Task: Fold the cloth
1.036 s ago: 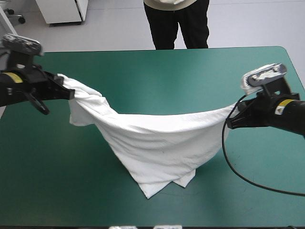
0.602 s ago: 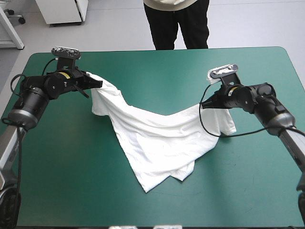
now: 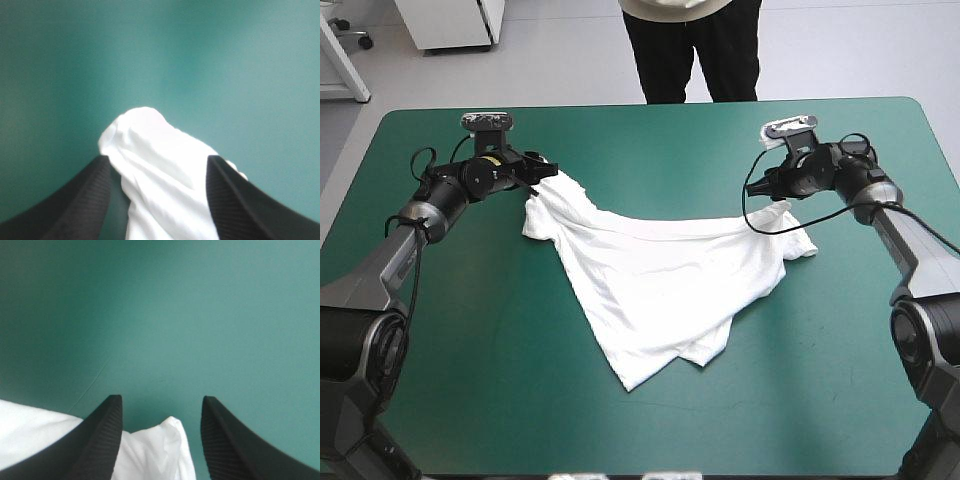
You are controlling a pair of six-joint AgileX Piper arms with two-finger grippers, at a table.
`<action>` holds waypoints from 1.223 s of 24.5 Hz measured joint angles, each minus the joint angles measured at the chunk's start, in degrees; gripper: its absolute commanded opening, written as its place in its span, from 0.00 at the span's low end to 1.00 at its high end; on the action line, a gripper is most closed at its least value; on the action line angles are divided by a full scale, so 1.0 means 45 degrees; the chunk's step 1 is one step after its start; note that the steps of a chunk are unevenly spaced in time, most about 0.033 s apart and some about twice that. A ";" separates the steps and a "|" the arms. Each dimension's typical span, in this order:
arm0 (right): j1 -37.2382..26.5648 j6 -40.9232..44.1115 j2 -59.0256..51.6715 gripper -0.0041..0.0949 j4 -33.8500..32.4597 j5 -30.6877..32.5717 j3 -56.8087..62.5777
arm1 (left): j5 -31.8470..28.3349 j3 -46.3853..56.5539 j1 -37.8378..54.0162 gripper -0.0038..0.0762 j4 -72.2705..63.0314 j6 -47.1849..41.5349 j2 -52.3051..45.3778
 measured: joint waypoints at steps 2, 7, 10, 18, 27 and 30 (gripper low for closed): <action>-0.0140 -0.0010 -0.0112 0.53 0.0011 0.0063 -0.0207 | 0.0211 -0.0004 0.0000 0.64 0.0000 0.0000 0.0000; -0.0480 -0.0010 -0.2217 0.53 -0.0012 0.1290 -0.0568 | 0.3256 -0.0016 0.0000 0.64 -0.0316 0.0611 -0.1055; -0.0526 -0.0010 -0.4266 0.53 0.0003 0.2604 -0.0594 | 0.5828 0.0257 -0.0222 0.64 -0.1352 0.1994 -0.2282; -0.0610 0.0061 -0.8392 0.47 0.0165 0.5002 -0.0594 | 0.7837 0.2964 -0.3785 0.64 -0.1876 0.2332 -0.5255; -0.0615 0.0311 -0.9506 0.47 0.0264 0.5517 -0.0667 | 0.8510 0.4546 -0.8170 0.64 -0.0939 0.2874 -0.5885; -0.0615 0.0336 -0.9407 0.47 0.0370 0.5533 -0.0667 | 0.8354 0.5003 -0.9283 0.64 0.0411 0.2276 -0.5488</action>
